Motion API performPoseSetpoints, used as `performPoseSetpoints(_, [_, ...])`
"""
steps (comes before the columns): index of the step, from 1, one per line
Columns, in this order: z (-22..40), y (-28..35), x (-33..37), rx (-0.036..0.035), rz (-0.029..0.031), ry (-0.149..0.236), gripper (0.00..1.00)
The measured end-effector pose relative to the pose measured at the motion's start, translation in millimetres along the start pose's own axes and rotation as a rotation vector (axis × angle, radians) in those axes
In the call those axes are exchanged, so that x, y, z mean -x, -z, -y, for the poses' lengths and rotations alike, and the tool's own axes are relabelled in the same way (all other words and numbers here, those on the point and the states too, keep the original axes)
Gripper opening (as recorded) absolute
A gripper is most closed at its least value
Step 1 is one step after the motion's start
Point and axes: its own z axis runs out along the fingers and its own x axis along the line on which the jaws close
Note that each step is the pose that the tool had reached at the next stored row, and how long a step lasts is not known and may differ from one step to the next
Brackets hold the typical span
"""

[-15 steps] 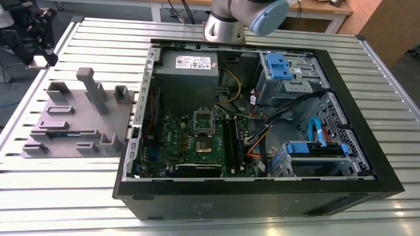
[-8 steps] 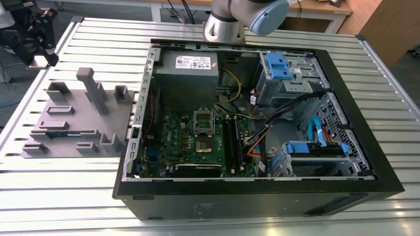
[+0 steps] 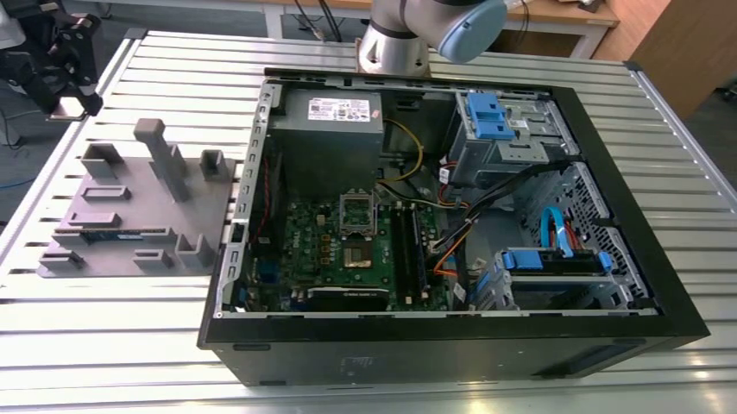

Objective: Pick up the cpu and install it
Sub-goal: 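Place the cpu into insertion slot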

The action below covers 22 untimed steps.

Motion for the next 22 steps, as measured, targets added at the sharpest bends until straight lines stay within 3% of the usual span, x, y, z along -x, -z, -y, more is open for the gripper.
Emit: performPoseSetpoints(22, [-0.1,-0.3,13.2,0.0,0.0,0.0,0.47])
